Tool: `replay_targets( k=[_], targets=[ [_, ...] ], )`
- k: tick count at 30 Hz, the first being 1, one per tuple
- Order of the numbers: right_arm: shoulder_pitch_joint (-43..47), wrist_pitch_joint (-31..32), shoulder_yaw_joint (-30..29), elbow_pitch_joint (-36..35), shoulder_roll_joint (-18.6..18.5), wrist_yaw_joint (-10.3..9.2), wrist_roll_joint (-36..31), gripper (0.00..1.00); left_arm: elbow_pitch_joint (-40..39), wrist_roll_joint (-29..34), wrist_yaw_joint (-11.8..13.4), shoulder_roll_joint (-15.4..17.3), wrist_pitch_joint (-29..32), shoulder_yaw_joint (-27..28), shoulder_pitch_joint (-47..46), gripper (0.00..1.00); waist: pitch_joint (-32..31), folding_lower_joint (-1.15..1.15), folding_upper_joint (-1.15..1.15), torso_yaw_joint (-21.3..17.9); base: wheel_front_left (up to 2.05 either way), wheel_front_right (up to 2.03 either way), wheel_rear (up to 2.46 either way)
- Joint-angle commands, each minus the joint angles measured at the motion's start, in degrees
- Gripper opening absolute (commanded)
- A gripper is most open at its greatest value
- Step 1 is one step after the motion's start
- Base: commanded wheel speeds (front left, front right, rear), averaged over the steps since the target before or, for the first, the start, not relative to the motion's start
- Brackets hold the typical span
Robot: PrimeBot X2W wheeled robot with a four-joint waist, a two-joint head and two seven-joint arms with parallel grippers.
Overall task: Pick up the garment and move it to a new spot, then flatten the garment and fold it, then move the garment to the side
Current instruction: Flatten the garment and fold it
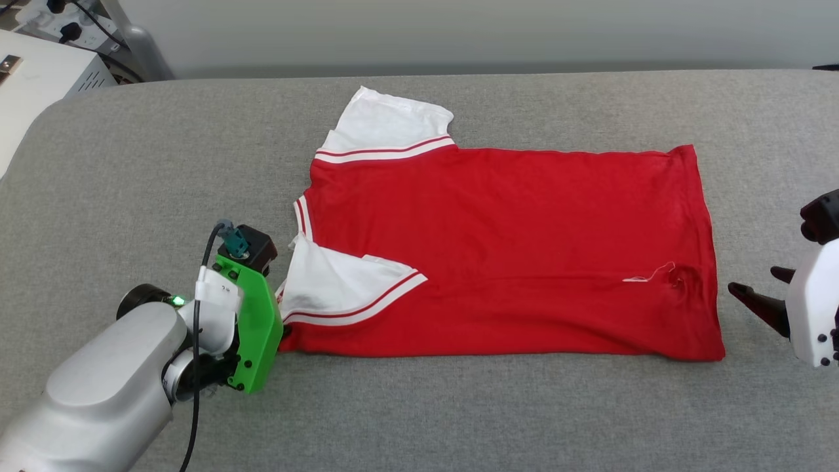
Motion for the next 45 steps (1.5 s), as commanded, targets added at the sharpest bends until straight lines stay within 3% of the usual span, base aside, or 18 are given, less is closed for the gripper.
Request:
replay_targets(
  k=[1, 6, 12, 17, 18, 19, 20, 27, 37, 41, 45],
  targets=[
    [-0.8, 1.5, 0.5, 0.1, 0.0, -0.04, 0.7, 1.00, -0.7, -0.1, -0.1, 0.4, -0.6, 0.1, 0.5, 0.00, 0.4, 0.00, 0.00, 0.4, 0.00, 0.00, 0.00],
    [-0.2, 3.4, 1.8, 4.1, 3.1, -0.04, 0.6, 1.00, -2.8, 0.5, 0.5, 0.4, -1.0, 0.1, 0.3, 0.00, 1.7, 0.00, 0.00, 1.3, 0.00, 0.00, 0.00],
    [1.6, 1.0, 3.0, 13.5, 9.3, -0.04, 0.0, 1.00, -3.5, 0.7, 1.0, 0.4, -1.8, 0.0, 0.8, 0.00, 2.8, 0.00, 0.00, 1.9, 0.00, 0.00, 0.00],
    [2.3, -1.7, 5.2, 19.7, 12.0, -0.04, -0.5, 1.00, -3.0, 0.3, 1.1, 0.3, -2.5, 0.1, 1.6, 0.00, 2.5, 0.00, 0.00, 1.9, 0.00, 0.00, 0.00],
    [2.2, -2.6, 5.4, 20.1, 12.3, -0.04, 0.1, 0.56, -2.8, 0.0, 1.1, 0.3, -2.9, 0.2, 2.1, 0.00, 2.1, 0.00, 0.00, 1.7, 0.00, 0.00, 0.00],
    [2.0, -3.4, 5.6, 20.1, 12.4, -0.04, 0.4, 0.05, -2.6, -0.3, 1.1, 0.3, -3.1, 0.2, 2.5, 0.00, 1.7, 0.00, 0.00, 1.5, 0.00, 0.00, 0.00],
    [1.8, -4.4, 5.9, 20.0, 12.1, -0.04, 0.3, 0.00, -2.5, -0.6, 1.1, 0.3, -3.5, 0.4, 2.9, 0.00, 1.3, 0.00, 0.00, 1.3, 0.00, 0.00, 0.00],
    [2.8, -9.3, 6.7, 15.3, 8.4, -0.04, 2.7, 0.00, -2.5, -2.8, 1.2, 1.6, -5.8, 1.1, 7.0, 0.00, -3.9, 0.00, 0.00, 0.3, 0.00, 0.00, 0.00],
    [10.4, -6.7, 3.7, 3.6, 2.0, -0.04, 5.5, 0.00, -11.6, -4.8, 3.9, 7.0, -5.8, 0.8, 14.2, 0.00, -5.7, 0.00, 0.00, -0.1, 0.00, 0.00, 0.00],
    [12.9, -4.9, 1.5, 2.7, 2.1, -0.04, 5.0, 0.00, -13.0, -4.8, 5.6, 7.2, -6.2, 0.5, 15.9, 0.00, -4.5, 0.00, 0.00, 0.0, 0.00, 0.00, 0.00],
    [13.9, -3.3, 0.3, 4.8, 4.7, -0.04, 4.0, 0.00, -11.4, -4.7, 6.2, 5.8, -6.4, 0.1, 16.1, 0.00, -2.9, 0.00, 0.00, 0.3, 0.00, 0.00, 0.00]
  ],
)
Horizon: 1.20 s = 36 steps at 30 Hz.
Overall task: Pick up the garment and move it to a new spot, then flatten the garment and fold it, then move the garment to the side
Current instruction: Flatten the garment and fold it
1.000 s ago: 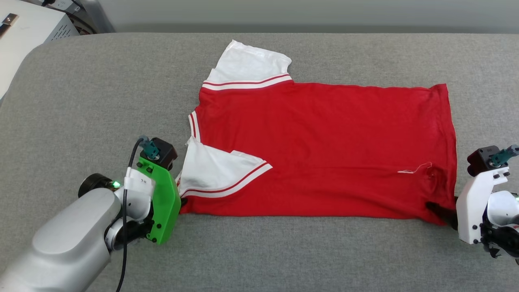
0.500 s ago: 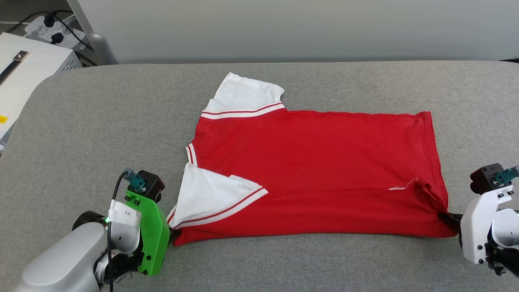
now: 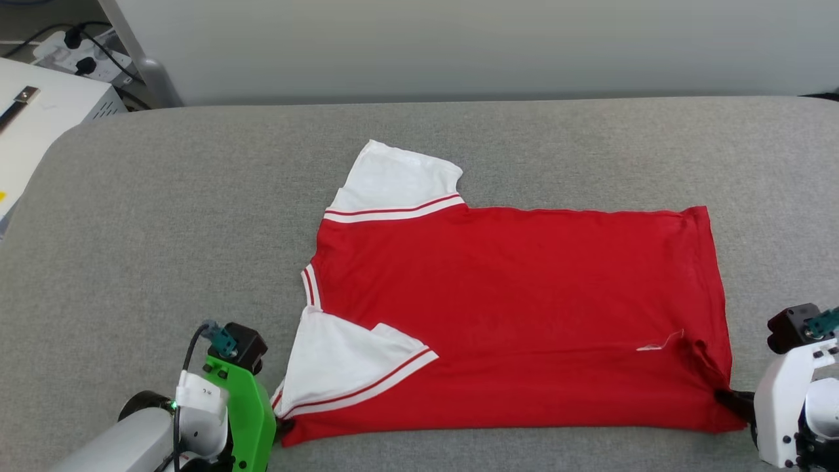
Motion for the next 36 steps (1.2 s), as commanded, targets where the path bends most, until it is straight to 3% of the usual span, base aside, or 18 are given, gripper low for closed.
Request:
replay_targets(
  k=[1, 4, 5, 6, 7, 12, 16, 21, 25, 29, 36],
  targets=[
    [1.0, 0.3, -0.3, 1.1, 0.9, -0.05, -0.7, 0.00, 1.1, 0.3, 0.5, -0.6, -0.2, -0.2, 1.0, 0.00, 0.9, 0.00, 0.00, 0.3, 0.00, 0.00, 0.00],
    [1.2, -0.2, -0.6, 3.5, 2.8, -0.05, -2.3, 0.00, 3.9, 0.3, 0.3, -2.0, -1.0, -0.4, 1.1, 0.00, 1.1, 0.00, 0.00, 0.7, 0.00, 0.00, 0.00],
    [1.2, -0.5, -0.7, 3.9, 3.2, -0.05, -2.7, 0.00, 4.6, 0.5, 0.3, -2.3, -1.6, -0.3, 1.1, 0.25, 1.2, 0.00, 0.00, 0.8, 0.00, 0.00, 0.00],
    [1.2, -1.4, -1.1, 4.3, 3.7, -0.05, -2.8, 0.26, 5.2, 1.0, 0.2, -2.4, -2.5, -0.3, 0.9, 1.00, 1.2, 0.00, 0.00, 0.9, 0.00, 0.00, 0.00],
    [1.2, -2.2, -1.8, 4.5, 4.2, -0.05, -3.0, 1.00, 5.7, 1.1, 0.3, -2.5, -3.2, 0.1, 0.8, 1.00, 1.1, 0.00, 0.00, 1.0, 0.00, 0.00, 0.00],
    [0.4, -8.6, -5.7, 3.1, 4.8, -0.05, -5.6, 1.00, 5.2, 2.9, 0.7, -0.7, -7.7, 2.4, -0.9, 1.00, 0.2, 0.00, 0.00, 1.6, 0.00, 0.00, 0.00],
    [-0.6, -16.2, -11.1, 1.0, 6.6, -0.05, -9.4, 1.00, 2.5, 5.7, 2.9, 1.4, -13.4, 5.9, -4.0, 1.00, 0.0, 0.00, 0.00, 1.5, 0.00, 0.00, 0.00],
    [-2.1, -27.0, -18.2, -2.4, 12.3, -0.05, -17.3, 1.00, 0.1, 10.4, 5.9, 2.2, -21.2, 9.8, -8.6, 1.00, 1.1, 0.00, 0.00, 0.3, 0.00, 0.00, 0.00],
    [-1.7, -33.9, -23.5, -4.9, 17.9, -0.05, -24.3, 1.00, 0.2, 14.0, 7.4, 0.9, -24.8, 11.3, -13.7, 1.00, 3.2, 0.00, 0.00, -0.6, 0.00, 0.00, 0.00],
    [-0.8, -37.2, -25.9, -8.6, 22.7, -0.05, -29.2, 1.00, 1.7, 15.9, 6.2, -1.0, -24.1, 11.7, -20.8, 1.00, 7.2, 0.00, 0.00, -2.1, 0.00, 0.00, 0.00],
    [-1.9, -40.0, -27.9, -14.6, 26.5, -0.05, -34.2, 1.00, 7.3, 18.0, 1.7, -5.8, -18.4, 11.1, -36.9, 1.00, 15.0, 0.00, 0.00, -5.3, 0.00, 0.00, 0.00]
  ],
)
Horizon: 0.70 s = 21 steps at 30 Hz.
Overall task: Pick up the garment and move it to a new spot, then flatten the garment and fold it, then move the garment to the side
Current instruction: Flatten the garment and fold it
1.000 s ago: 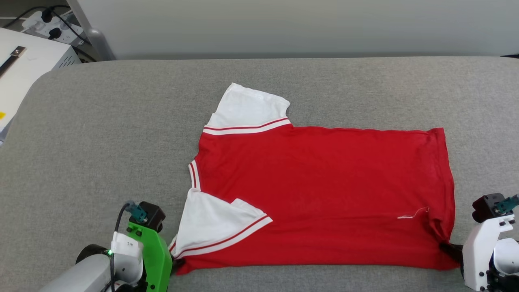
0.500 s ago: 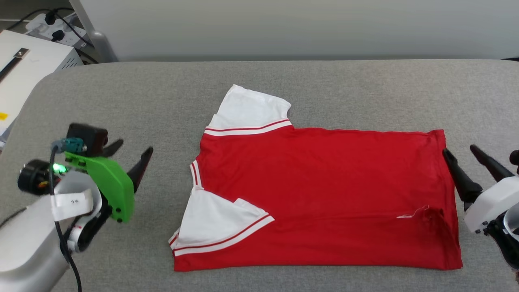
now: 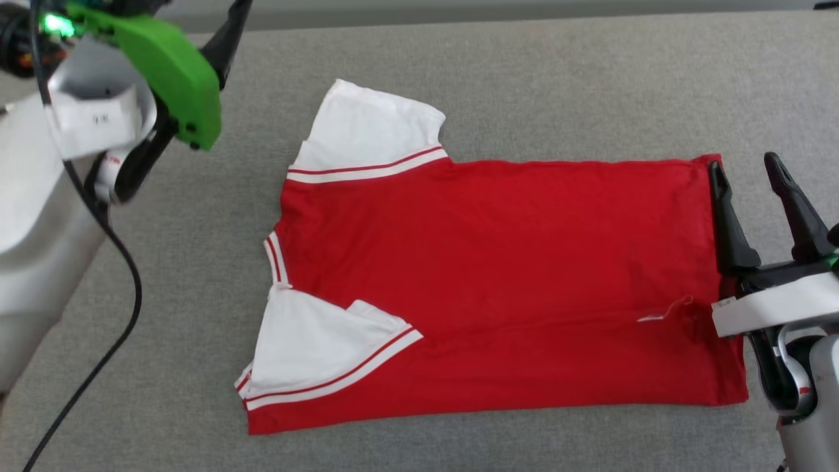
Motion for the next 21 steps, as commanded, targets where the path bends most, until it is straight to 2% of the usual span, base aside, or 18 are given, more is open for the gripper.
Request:
replay_targets(
  k=[1, 7, 13, 16, 21],
  targets=[
    [-0.7, -0.8, -0.2, -1.2, 0.6, -0.04, -0.8, 1.00, 1.8, 0.0, -1.3, -1.5, 2.0, -0.3, -3.6, 1.00, 6.4, 0.00, 0.00, -3.6, 0.00, 0.00, 0.00],
    [-2.8, -1.4, 0.7, -3.3, 1.1, -0.04, -2.6, 1.00, 10.9, -5.2, -5.2, -5.3, 19.2, -2.4, -14.2, 1.00, 11.6, 0.00, 0.00, -6.7, 0.00, 0.00, 0.00],
    [-4.8, -1.9, 0.9, -4.2, 0.9, -0.04, -3.1, 1.00, 17.1, -9.1, -6.7, -6.9, 35.0, -5.3, -20.5, 1.00, 16.2, 0.00, 0.00, -8.8, 0.00, 0.00, 0.00],
    [-5.8, -2.1, 1.3, -4.4, 0.9, -0.04, -3.1, 1.00, 19.8, -9.6, -7.0, -6.8, 38.6, -6.3, -21.9, 1.00, 17.9, 0.00, 0.00, -9.9, 0.00, 0.00, 0.00],
    [-6.8, -2.4, 1.9, -3.9, 1.0, -0.04, -2.9, 1.00, 23.3, -9.5, -7.4, -7.0, 39.6, -7.8, -21.7, 1.00, 19.4, 0.00, 0.00, -10.8, 0.00, 0.00, 0.00]
  ],
)
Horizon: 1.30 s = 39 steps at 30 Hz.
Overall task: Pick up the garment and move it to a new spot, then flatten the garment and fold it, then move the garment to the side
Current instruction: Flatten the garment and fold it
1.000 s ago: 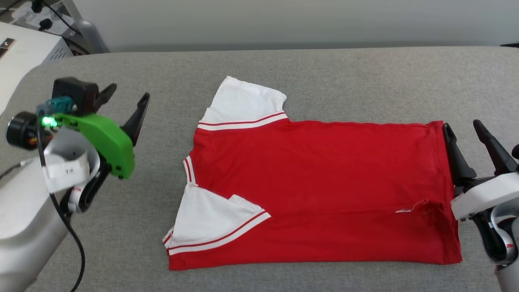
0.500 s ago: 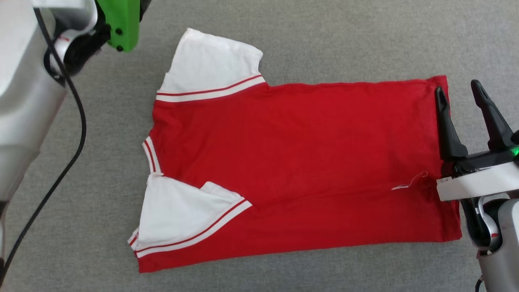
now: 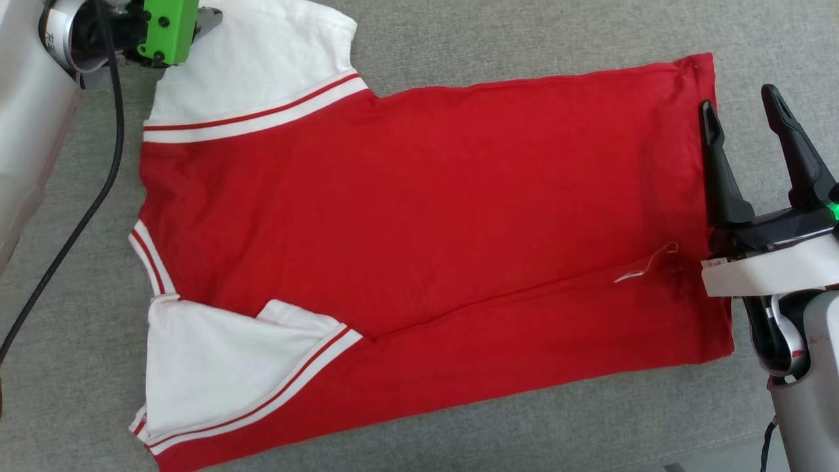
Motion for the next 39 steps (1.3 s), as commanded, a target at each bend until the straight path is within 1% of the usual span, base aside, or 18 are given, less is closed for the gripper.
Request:
replay_targets(
  k=[1, 5, 6, 7, 12, 15, 17, 18, 20, 24, 25, 29, 32, 34, 36, 39],
  targets=[
    [-1.0, -0.6, 0.3, 0.2, 0.0, -0.04, 0.1, 1.00, 1.2, -0.4, -0.2, 0.0, 0.3, -0.5, 0.0, 1.00, 2.2, -0.01, 0.00, -2.2, 0.00, 0.00, 0.00],
    [-1.1, -0.8, 0.1, 1.2, -0.3, -0.04, 0.2, 1.00, 3.8, -0.9, -0.4, -0.2, 0.9, -1.7, 1.9, 1.00, 1.9, -0.01, 0.00, -1.8, 0.00, 0.00, 0.00],
    [-1.1, -0.9, -0.1, 1.5, -0.4, -0.04, 0.2, 1.00, 4.1, -1.1, -0.4, -0.3, 1.0, -2.0, 2.4, 0.35, 1.6, -0.01, 0.00, -1.7, 0.00, 0.00, 0.00],
    [-1.2, -0.9, -0.2, 1.8, -0.6, -0.04, 0.3, 1.00, 4.3, -1.5, -0.5, -0.3, 0.7, -2.1, 2.9, 0.00, 1.3, -0.01, 0.00, -1.5, 0.00, 0.00, 0.00],
    [-4.2, -1.3, -1.8, 1.5, -2.9, -0.04, 0.0, 1.00, 3.0, -1.0, -0.6, 0.1, -3.4, -3.5, 3.8, 0.00, -1.0, -0.01, 0.00, -0.1, 0.00, 0.00, 0.00],
    [-7.2, -1.0, -2.2, 1.3, -5.7, -0.04, -0.3, 1.00, 0.7, -1.5, -0.6, 0.3, -6.8, -4.1, 4.1, 0.00, -2.9, -0.01, 0.00, 1.2, 0.00, 0.00, 0.00],
    [-9.4, 1.5, -1.5, 2.0, -8.4, -0.04, -0.2, 1.00, -1.1, -1.3, -0.6, 0.5, -9.0, -5.0, 4.4, 0.00, -4.2, -0.01, 0.00, 2.2, 0.00, 0.00, 0.00],
    [-10.2, 3.7, -0.7, 2.5, -9.8, -0.04, 0.2, 1.00, -2.0, -1.3, -0.6, 0.7, -9.9, -5.5, 4.6, 0.00, -4.8, -0.01, 0.00, 2.7, 0.00, 0.00, 0.00],
    [-12.4, 10.2, 1.8, 4.2, -13.0, -0.04, 2.6, 1.00, -4.0, -1.6, -0.6, 1.0, -11.8, -6.3, 5.3, 0.00, -5.9, -0.01, 0.00, 3.7, 0.00, 0.00, 0.00],
    [-17.0, 25.0, 6.7, 6.5, -18.3, -0.04, 10.5, 1.00, -7.6, -1.9, -0.6, 1.8, -15.2, -7.7, 6.7, 0.00, -7.5, -0.01, 0.00, 5.4, 0.00, 0.00, 0.00],
    [-17.9, 29.6, 8.3, 7.3, -19.7, -0.04, 12.9, 1.00, -8.4, -1.9, -0.6, 2.0, -16.0, -8.1, 7.0, 0.00, -7.7, -0.01, 0.00, 5.8, 0.00, 0.00, 0.00],
    [-21.3, 45.3, 13.1, 10.3, -23.9, -0.04, 21.0, 1.00, -11.3, -1.8, -0.7, 2.3, -17.9, -9.0, 7.7, 0.00, -7.8, -0.01, 0.00, 7.2, 0.00, 0.00, 0.00],
    [-23.5, 54.7, 15.8, 12.5, -26.1, -0.04, 24.9, 1.00, -13.2, -1.5, -0.7, 2.3, -18.8, -9.4, 7.6, 0.00, -7.1, -0.01, 0.00, 8.3, 0.00, 0.00, 0.00],
    [-25.0, 58.3, 17.3, 14.2, -27.0, -0.04, 25.6, 1.00, -14.2, -0.9, -0.7, 2.2, -19.4, -9.7, 7.2, 0.00, -6.4, -0.01, 0.00, 9.1, 0.00, 0.00, 0.00],
    [-26.3, 60.7, 18.0, 16.5, -26.5, -0.04, 26.6, 1.00, -15.0, -0.4, -0.6, 2.0, -19.7, -9.8, 6.8, 0.00, -5.6, -0.01, 0.00, 9.7, 0.00, 0.00, 0.00],
    [-28.1, 61.2, 19.1, 19.6, -25.6, -0.04, 25.9, 1.00, -16.2, 0.1, -0.5, 1.5, -20.2, -9.8, 6.1, 0.00, -4.2, -0.01, 0.00, 10.8, 0.00, 0.00, 0.00]
  ],
)
